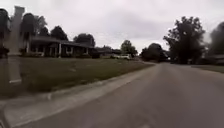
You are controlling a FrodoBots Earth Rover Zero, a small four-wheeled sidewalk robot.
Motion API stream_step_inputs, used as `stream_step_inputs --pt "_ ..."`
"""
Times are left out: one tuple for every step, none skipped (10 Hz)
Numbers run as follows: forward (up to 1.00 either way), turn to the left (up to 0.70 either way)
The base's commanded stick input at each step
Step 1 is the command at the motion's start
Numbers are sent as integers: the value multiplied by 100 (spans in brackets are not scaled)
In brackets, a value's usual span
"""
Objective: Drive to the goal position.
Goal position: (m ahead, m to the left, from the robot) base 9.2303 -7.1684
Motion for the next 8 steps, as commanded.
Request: stream_step_inputs --pt "70 -31" --pt "70 -35" --pt "70 -35" --pt "70 -35" --pt "70 -35" --pt "70 -35" --pt "70 -35" --pt "70 -35"
